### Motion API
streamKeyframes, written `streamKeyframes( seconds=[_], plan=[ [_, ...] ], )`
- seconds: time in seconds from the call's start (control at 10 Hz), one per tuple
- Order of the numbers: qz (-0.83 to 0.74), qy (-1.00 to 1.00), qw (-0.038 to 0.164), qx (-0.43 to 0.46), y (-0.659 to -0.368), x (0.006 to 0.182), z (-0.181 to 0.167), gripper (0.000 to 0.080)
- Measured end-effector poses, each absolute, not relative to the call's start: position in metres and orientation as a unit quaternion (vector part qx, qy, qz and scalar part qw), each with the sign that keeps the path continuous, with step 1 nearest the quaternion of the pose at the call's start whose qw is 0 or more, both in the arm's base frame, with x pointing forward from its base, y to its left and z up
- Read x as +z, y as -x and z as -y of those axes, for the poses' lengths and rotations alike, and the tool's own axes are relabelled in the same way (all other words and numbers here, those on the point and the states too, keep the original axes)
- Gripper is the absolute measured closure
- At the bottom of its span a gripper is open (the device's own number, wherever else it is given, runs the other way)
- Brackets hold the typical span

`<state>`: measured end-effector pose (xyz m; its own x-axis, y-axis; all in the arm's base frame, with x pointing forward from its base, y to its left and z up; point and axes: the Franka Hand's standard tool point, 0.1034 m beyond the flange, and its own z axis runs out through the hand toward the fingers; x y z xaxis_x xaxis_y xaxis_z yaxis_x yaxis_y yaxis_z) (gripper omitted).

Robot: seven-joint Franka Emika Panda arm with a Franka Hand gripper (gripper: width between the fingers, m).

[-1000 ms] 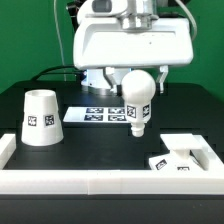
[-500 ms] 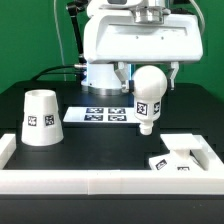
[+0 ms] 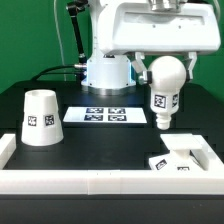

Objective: Assemble lamp

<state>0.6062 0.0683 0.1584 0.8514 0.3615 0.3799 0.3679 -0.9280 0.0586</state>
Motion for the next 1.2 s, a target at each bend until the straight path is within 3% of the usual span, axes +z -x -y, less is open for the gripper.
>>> streamKeyframes(
  seconds=[1.2],
  plan=[
    [0.190, 0.962, 0.018, -0.193, -0.616, 0.144, -0.093, 0.0220]
  ],
)
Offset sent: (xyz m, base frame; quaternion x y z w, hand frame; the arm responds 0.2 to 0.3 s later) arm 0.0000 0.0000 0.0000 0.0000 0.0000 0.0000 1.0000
